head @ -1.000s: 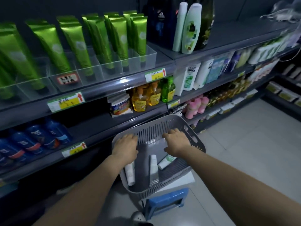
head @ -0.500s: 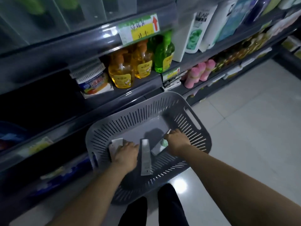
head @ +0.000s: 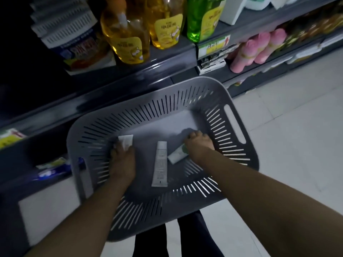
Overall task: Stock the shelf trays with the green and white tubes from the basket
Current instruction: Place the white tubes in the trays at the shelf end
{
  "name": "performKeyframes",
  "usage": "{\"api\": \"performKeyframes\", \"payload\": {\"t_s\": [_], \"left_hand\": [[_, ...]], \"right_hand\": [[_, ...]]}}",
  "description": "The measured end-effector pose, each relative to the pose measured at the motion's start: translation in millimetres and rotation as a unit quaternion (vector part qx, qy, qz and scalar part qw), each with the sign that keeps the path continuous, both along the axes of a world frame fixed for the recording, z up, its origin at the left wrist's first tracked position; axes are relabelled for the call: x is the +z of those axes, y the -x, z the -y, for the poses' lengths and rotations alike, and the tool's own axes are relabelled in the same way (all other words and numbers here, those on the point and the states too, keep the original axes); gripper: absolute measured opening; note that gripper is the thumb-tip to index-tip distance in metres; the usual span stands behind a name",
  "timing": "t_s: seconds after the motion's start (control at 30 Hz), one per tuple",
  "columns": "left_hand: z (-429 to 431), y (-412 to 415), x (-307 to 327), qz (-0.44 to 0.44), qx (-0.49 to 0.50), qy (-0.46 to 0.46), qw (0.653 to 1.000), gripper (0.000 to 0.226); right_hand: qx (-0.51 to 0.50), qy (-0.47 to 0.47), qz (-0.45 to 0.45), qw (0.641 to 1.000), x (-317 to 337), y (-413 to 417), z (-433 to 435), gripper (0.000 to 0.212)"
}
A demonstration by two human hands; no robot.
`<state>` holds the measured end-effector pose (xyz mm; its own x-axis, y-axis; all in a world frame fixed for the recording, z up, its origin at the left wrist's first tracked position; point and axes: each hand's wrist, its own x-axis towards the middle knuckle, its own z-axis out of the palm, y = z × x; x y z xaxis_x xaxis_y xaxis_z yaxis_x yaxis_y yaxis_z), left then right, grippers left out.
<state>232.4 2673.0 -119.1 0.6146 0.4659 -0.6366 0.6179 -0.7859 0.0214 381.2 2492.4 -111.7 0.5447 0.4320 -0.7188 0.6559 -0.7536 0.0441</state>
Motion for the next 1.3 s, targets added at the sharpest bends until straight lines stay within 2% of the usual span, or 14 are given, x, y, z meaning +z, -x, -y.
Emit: {"api": "performKeyframes", "payload": {"t_s": [0.1,0.2,0.3,0.37,0.43,0.47,0.53,0.7,0.8,0.9,1.0,1.07,1.17,1.3], "left_hand": [[-5.3,-7.4,1.5,0.019,0.056,0.008,0.998,0.06],[-11.4,-7.1,5.9,0.082,0.162,0.107,0.977,0.064],[-11.4,-10.6,23.2,0.206,0.294,0.236,0.903,0.075],[-8.1,-15.6,36.0,0.231,0.372,0.311,0.843,0.093],[-6.2,-19.7,44.6,0.231,0.404,0.345,0.815,0.105],[-6.8,-21.8,48.7,0.238,0.407,0.349,0.81,0.103],[-8.2,-24.2,57.5,0.252,0.396,0.345,0.813,0.078],[-7.1,-21.8,101.9,0.291,0.407,0.348,0.793,0.039],[-7.1,-15.5,131.2,0.341,0.42,0.346,0.766,0.028],[-12.2,-5.2,162.9,0.393,0.43,0.333,0.741,0.021],[-21.1,11.8,195.9,0.433,0.436,0.321,0.721,0.02],[-29.3,28.4,217.0,0.45,0.446,0.307,0.71,0.017],[-46.6,59.6,246.8,0.48,0.444,0.287,0.7,0.018],[-70.9,113.5,281.2,0.52,0.438,0.252,0.689,0.02]], "right_hand": [[0.043,0.019,0.02,0.999,-1.6,-2.7,0.0,0.05],[0.032,0.055,0.004,0.998,-3.0,-3.1,3.2,0.048],[-0.015,0.03,-0.043,0.998,6.8,-5.7,5.3,0.042],[-0.013,0.003,-0.058,0.998,19.4,-9.8,5.2,0.042],[-0.001,-0.036,-0.06,0.998,34.9,-14.6,3.9,0.039],[-0.01,-0.06,-0.066,0.996,41.9,-17.2,2.7,0.036],[-0.045,-0.111,-0.082,0.989,58.2,-21.1,-0.4,0.033],[-0.156,-0.248,-0.142,0.945,94.0,-25.4,-15.8,0.047],[-0.155,-0.312,-0.165,0.923,115.1,-25.1,-31.8,0.031],[-0.162,-0.376,-0.179,0.895,140.5,-17.1,-51.3,0.021],[-0.174,-0.428,-0.199,0.864,165.0,-2.8,-75.7,0.027],[-0.168,-0.452,-0.195,0.854,180.3,9.8,-94.1,0.037],[-0.154,-0.48,-0.197,0.841,204.1,36.3,-121.5,0.025],[-0.097,-0.523,-0.202,0.822,236.8,85.3,-157.2,0.023]]}}
